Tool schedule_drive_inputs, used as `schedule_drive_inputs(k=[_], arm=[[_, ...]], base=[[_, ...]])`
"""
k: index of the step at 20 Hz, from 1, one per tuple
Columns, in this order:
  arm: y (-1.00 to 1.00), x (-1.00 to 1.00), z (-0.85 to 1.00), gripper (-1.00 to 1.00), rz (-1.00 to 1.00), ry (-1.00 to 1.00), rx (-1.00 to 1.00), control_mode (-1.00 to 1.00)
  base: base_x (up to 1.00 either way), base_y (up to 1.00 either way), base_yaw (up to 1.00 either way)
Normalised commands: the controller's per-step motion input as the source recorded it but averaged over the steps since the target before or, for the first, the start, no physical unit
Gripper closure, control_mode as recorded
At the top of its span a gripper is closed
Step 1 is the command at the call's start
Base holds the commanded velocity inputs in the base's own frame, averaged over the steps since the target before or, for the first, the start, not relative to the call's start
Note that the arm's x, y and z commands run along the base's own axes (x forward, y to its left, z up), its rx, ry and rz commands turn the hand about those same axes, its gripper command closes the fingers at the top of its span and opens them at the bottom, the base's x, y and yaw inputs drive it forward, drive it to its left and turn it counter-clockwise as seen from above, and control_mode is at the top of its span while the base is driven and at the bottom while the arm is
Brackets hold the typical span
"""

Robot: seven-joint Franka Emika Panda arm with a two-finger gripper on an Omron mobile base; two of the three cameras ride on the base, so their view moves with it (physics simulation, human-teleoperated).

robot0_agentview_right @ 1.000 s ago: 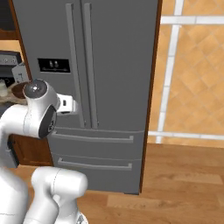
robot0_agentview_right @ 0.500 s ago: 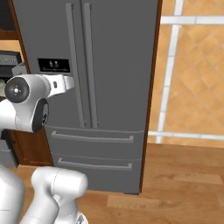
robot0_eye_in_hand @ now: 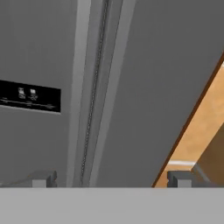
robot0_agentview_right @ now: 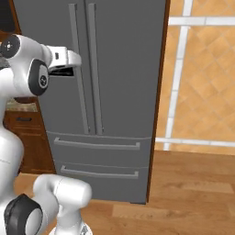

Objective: Grab a lemon wedge from the fridge and one ice cube from the ice bowl, and put them in the glass of lemonade.

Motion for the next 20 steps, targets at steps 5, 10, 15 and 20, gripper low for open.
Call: schedule_drive_inputs(k=[5, 10, 15, 20], arm=[[-0.28, 0.4, -0.13, -1.0, -0.03, 0.33, 0.12, -1.0], [-0.06, 0.26, -0.8, -1.0, 0.02, 0.11, 0.22, -1.0], [0.0, 0.62, -0.42, -1.0, 0.01, 0.01, 0.06, -1.0], [0.0, 0.98, 0.01, -1.0, 0.0, 0.04, -0.02, -1.0]], base=[[0.0, 0.0, 0.0], [0.0, 0.0, 0.0], [0.0, 0.0, 0.0], [0.0, 0.0, 0.0]])
